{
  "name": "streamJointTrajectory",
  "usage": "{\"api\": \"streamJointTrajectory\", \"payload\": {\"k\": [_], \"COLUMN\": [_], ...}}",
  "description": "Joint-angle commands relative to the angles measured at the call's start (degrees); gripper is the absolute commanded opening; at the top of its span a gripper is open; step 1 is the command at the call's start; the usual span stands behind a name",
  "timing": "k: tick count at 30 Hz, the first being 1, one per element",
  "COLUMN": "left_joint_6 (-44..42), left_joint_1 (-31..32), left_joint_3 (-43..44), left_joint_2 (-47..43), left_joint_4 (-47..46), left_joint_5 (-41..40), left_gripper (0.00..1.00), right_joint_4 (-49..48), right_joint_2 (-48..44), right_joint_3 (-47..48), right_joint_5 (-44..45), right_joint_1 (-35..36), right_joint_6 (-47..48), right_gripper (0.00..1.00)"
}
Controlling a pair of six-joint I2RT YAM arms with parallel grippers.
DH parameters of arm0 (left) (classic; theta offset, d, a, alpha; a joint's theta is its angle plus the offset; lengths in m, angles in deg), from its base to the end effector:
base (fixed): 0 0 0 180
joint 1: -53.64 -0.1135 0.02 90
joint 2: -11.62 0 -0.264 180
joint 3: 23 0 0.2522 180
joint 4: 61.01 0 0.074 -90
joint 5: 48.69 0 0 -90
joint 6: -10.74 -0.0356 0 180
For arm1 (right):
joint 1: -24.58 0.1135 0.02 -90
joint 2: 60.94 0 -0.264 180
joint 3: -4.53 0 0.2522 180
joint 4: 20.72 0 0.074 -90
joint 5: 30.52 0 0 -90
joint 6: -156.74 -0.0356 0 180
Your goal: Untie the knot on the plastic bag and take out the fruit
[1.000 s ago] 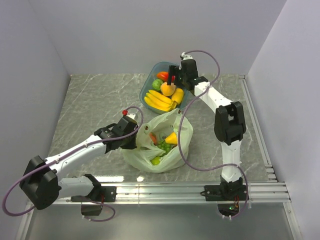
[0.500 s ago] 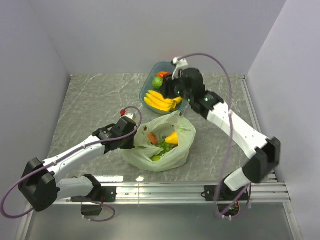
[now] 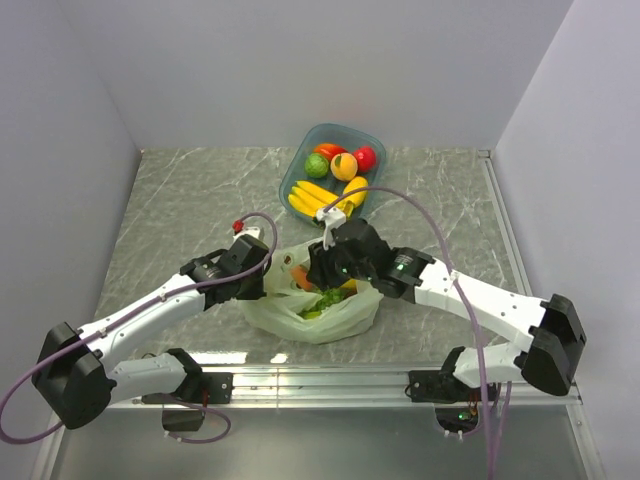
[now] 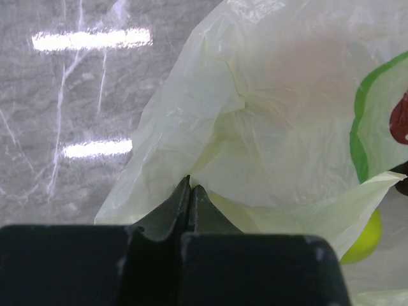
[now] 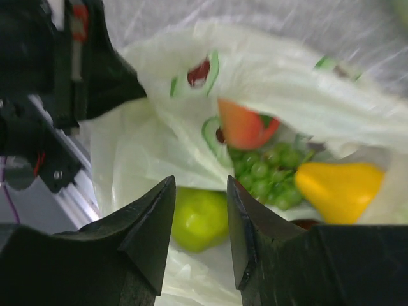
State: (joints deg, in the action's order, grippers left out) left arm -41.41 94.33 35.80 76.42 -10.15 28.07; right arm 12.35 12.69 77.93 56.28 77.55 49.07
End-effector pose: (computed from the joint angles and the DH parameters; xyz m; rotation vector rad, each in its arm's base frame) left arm 0.1705 -0.1358 0.2350 -0.0247 2.5423 -0.2503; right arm 0.1727 0.2322 0.3056 -0.7157 2.1374 0.7544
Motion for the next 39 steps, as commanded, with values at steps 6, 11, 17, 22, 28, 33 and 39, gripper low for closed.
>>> {"api": "streamJointTrajectory", "payload": {"k": [6, 11, 17, 22, 28, 33, 39], "left_joint_6": [5.39, 6.80, 7.68, 7.94, 8.82, 9.18, 9.09], "left_joint_1": [-0.17, -0.17, -0.08, -0.08, -0.17, -0.17, -0.17], "left_joint_3": [2.43, 0.32, -1.70, -2.58, -4.17, -4.61, -4.78], "left_joint_2": [-0.19, -2.74, -4.15, -4.33, -4.33, -4.41, -4.59], "left_joint_4": [4.91, 4.47, 3.15, 1.92, 1.13, 1.13, 0.96], "left_joint_5": [-2.32, -2.59, -1.88, -0.92, 0.05, -0.30, -0.92], "left_gripper": [0.01, 0.01, 0.00, 0.01, 0.01, 0.01, 0.00], "right_joint_4": [-9.20, -13.77, -18.42, -23.97, -24.94, -25.20, -24.24], "right_joint_2": [6.78, 13.29, 20.24, 23.48, 28.67, 29.30, 21.32], "right_joint_3": [-3.30, -1.90, 0.13, -0.84, 0.57, -1.35, -5.32], "right_joint_5": [5.92, 10.75, 10.58, 10.06, 9.62, 7.86, 9.35], "right_joint_1": [1.26, 1.17, 1.26, 1.17, 1.17, 1.43, 1.43], "right_joint_6": [-6.67, -8.78, -10.36, -12.82, -14.41, -15.11, -13.71], "right_gripper": [0.51, 0.75, 0.87, 0.90, 0.90, 0.89, 0.41]}}
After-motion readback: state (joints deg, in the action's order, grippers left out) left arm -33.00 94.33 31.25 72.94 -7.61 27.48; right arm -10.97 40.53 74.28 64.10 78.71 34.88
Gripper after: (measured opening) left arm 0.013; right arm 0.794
